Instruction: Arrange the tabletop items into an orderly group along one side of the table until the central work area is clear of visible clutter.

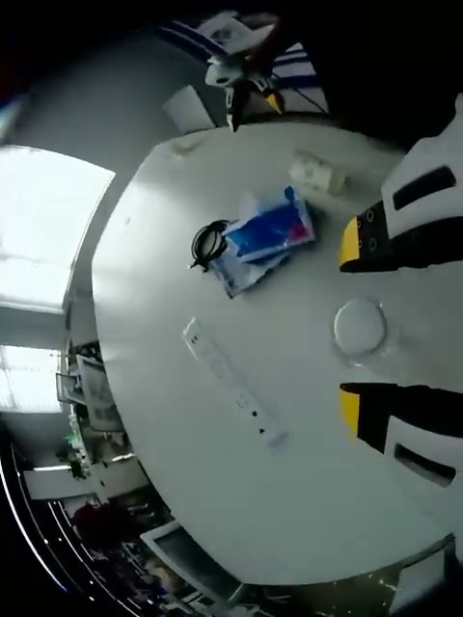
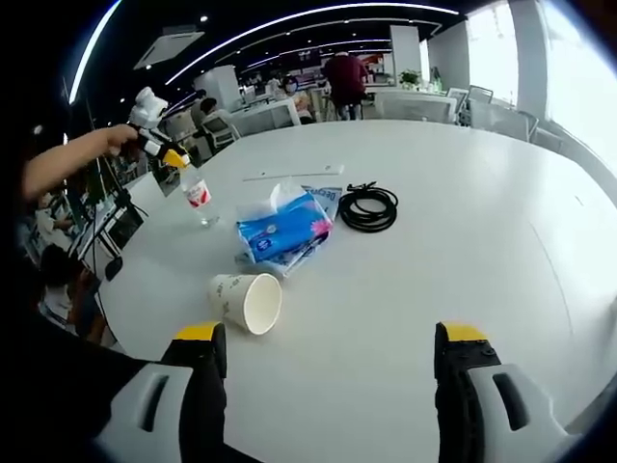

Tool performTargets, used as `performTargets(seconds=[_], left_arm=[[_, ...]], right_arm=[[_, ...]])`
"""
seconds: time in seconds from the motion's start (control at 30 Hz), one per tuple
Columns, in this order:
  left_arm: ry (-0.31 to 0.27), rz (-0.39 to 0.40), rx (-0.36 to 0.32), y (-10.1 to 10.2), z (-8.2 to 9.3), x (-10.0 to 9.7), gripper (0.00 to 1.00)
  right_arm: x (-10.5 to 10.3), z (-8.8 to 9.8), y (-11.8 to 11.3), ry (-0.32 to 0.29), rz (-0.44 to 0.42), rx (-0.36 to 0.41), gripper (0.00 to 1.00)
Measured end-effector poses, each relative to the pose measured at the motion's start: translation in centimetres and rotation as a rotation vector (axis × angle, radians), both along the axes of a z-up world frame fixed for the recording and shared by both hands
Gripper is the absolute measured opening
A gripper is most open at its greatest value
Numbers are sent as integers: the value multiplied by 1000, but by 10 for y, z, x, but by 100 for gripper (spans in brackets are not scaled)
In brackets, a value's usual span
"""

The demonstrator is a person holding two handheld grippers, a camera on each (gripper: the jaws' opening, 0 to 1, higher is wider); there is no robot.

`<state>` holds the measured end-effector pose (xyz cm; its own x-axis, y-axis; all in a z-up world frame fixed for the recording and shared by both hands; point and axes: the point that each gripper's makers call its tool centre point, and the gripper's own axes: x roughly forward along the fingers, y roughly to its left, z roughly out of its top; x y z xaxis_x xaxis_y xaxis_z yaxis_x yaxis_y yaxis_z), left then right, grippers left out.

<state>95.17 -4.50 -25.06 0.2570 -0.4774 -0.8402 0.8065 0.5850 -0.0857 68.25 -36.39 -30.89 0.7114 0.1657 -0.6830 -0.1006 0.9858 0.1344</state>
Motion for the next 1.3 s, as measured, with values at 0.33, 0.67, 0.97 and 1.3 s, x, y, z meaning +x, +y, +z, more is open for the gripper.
performTargets(seconds=[0.33,0.67,0.97,1.3], left_arm=[[25,69,110,5,-8,-7,29],[4,38,182,4,-14,-11,22],[-5,35,195,5,-14,-10,21],[7,-56,235,9,-7,-11,20]], right_arm=[[-6,-2,-3,-2,2,-2,85],[-17,-3,-3,5,-16,5,84],[-18,-6,-1,9,-21,12,84],[-14,-3,-8,-12,-44,21,84]])
